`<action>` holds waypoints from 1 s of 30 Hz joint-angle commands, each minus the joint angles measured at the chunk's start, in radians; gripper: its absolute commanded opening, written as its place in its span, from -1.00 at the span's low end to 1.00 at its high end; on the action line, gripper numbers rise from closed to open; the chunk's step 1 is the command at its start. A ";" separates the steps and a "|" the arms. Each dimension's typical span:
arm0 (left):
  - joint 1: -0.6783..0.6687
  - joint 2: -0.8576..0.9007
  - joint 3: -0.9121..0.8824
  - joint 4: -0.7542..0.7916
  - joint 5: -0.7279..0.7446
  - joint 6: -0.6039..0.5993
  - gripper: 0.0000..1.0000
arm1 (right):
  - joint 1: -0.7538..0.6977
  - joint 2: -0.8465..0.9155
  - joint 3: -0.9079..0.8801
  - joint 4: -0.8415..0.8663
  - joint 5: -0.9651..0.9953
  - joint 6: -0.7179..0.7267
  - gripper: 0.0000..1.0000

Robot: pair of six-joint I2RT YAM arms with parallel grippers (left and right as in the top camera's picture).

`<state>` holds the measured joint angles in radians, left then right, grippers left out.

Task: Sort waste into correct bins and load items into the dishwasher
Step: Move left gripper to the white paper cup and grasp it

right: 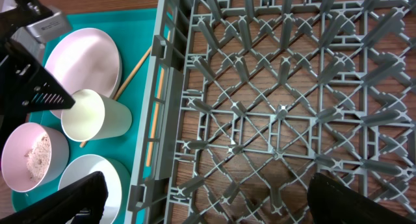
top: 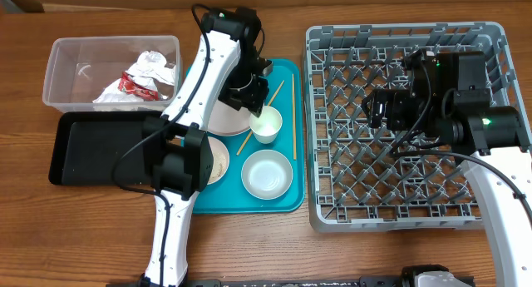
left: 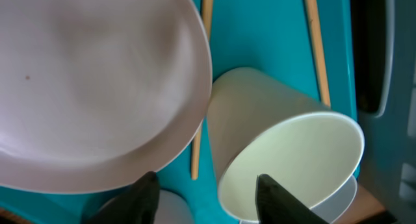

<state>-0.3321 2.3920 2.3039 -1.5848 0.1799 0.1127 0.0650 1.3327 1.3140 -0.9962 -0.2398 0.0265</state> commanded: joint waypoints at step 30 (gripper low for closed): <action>-0.029 0.004 -0.060 0.048 0.022 -0.031 -0.62 | -0.008 0.005 0.027 -0.002 -0.008 0.002 1.00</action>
<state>-0.3477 2.3920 2.2498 -1.5394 0.1867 0.1036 0.0650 1.3346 1.3140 -0.9977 -0.2398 0.0265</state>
